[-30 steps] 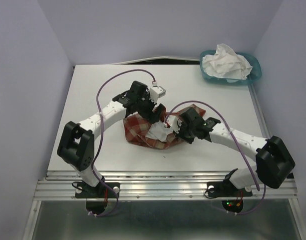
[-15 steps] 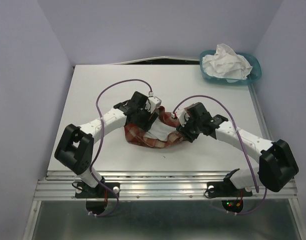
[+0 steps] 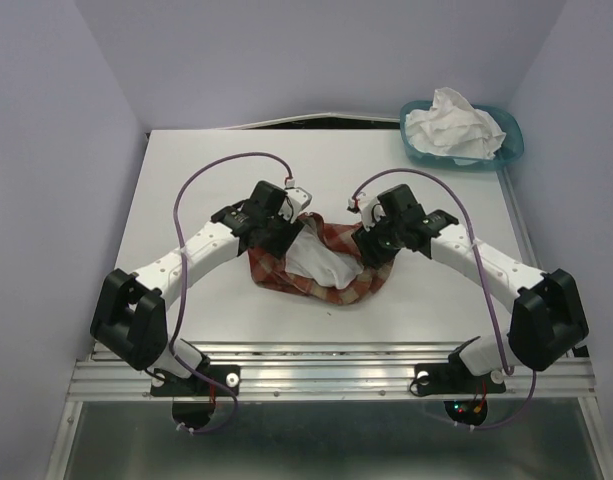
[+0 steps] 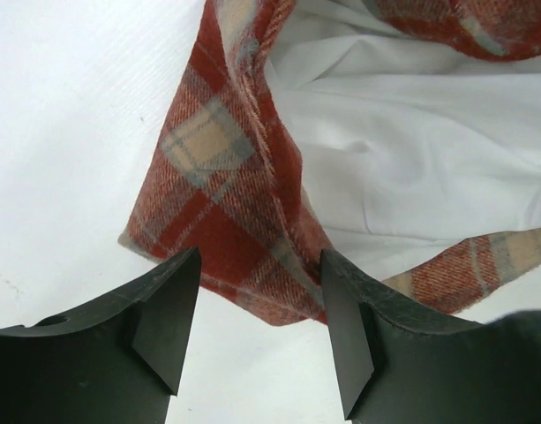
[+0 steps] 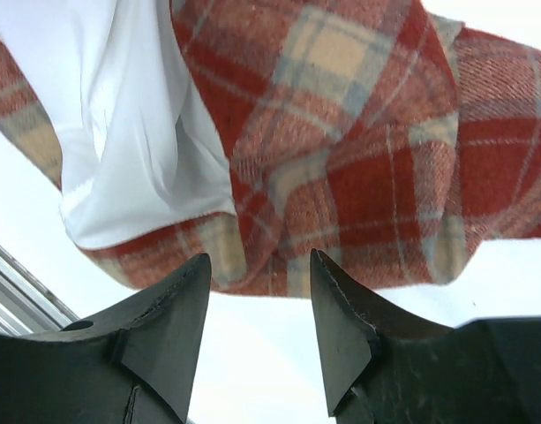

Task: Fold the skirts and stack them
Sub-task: Flatten the skirt out

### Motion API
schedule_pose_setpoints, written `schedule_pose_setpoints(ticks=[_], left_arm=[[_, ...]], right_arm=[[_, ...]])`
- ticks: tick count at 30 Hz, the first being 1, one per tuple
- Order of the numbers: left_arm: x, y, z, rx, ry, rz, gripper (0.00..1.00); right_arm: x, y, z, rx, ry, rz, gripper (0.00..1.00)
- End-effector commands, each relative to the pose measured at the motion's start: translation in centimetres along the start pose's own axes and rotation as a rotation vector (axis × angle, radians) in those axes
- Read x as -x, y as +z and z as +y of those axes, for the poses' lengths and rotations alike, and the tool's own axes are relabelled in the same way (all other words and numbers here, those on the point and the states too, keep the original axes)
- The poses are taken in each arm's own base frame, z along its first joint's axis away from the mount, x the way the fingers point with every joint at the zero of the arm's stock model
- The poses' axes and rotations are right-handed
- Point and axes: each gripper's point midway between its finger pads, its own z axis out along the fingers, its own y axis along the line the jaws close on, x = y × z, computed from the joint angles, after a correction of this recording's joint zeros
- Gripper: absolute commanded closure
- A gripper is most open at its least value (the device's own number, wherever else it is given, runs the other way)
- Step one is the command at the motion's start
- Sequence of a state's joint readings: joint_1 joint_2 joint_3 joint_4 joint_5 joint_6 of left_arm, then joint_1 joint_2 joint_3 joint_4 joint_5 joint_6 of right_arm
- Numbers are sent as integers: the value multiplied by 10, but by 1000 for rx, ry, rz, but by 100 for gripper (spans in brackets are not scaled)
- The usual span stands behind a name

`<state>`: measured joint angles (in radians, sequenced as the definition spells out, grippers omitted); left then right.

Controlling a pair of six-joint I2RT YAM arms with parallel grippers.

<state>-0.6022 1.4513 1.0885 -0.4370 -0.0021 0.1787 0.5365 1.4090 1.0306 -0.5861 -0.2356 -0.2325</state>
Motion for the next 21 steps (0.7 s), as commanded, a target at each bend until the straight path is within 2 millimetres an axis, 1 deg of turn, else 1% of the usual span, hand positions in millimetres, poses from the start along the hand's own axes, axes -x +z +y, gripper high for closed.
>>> schedule_pose_setpoints(ticks=[1, 7, 10, 11, 12, 13, 14, 19, 21], left_arm=[[-8, -10, 5, 29, 17, 9, 34], [-15, -7, 3, 16, 27, 26, 35], [-22, -5, 1, 7, 33, 44, 35], [-23, -6, 0, 4, 33, 45, 35], [-25, -6, -1, -2, 36, 47, 35], [-26, -8, -6, -36, 35, 44, 34], [-26, -10, -9, -55, 38, 39, 34], [-24, -18, -25, -144, 36, 11, 32], [-24, -18, -29, -161, 33, 2, 31]], right_arm=[[11, 6, 5, 34, 71, -1, 46], [-3, 20, 4, 41, 76, 49, 47], [-13, 27, -2, 12, 71, 77, 49], [-22, 30, -7, -12, 65, 100, 50], [-24, 32, -9, -27, 65, 98, 50], [-30, 33, -13, -53, 68, 111, 52], [-31, 34, -15, -61, 71, 112, 53], [-24, 33, -19, -89, 84, 86, 59], [-19, 31, -21, -100, 87, 71, 65]])
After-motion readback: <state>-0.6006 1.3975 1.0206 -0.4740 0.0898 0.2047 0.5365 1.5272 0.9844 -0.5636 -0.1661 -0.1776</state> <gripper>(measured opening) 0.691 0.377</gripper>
